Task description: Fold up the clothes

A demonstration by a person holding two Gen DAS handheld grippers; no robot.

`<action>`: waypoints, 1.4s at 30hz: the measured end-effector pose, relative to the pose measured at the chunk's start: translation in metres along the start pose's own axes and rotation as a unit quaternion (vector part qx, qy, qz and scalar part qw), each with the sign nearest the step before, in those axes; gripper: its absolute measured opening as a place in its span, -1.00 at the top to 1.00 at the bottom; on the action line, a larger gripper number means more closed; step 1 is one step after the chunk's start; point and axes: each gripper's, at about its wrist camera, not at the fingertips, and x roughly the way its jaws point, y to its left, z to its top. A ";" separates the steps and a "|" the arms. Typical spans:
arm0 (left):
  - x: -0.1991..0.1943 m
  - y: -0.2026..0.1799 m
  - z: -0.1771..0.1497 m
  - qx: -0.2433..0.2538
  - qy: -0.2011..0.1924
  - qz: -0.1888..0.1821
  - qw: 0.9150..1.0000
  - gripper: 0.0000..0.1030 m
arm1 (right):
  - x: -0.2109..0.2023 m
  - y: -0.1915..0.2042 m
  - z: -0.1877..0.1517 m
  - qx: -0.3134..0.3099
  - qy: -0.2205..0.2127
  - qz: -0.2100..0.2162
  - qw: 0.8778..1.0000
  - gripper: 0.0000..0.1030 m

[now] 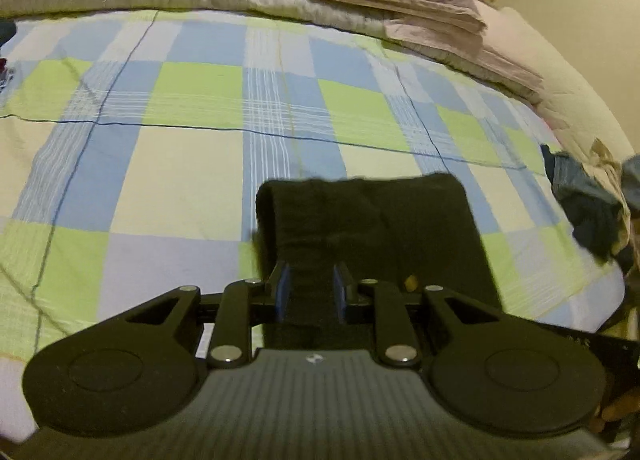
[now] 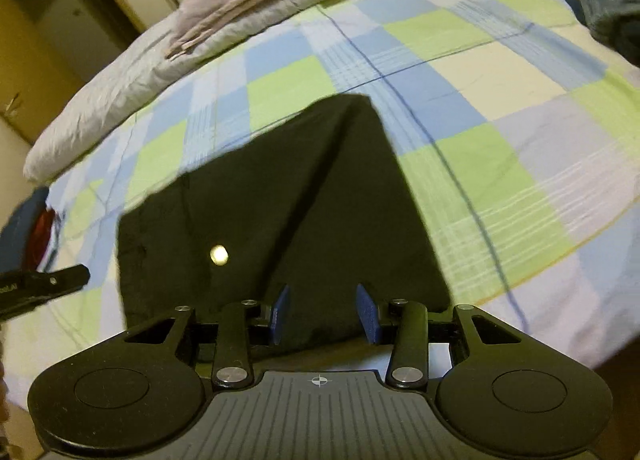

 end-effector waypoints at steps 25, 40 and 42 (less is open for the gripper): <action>0.105 0.032 0.105 0.146 0.191 -0.058 0.969 0.42 | -0.029 0.012 -0.037 0.414 -0.021 -0.087 0.906 0.19; 0.128 0.066 0.146 0.185 0.192 -0.150 0.952 0.71 | 0.008 0.020 -0.098 0.522 -0.155 -0.108 0.832 0.19; 0.132 0.046 0.159 0.215 0.178 -0.176 0.944 0.44 | 0.009 0.014 -0.101 0.527 -0.177 -0.105 0.824 0.19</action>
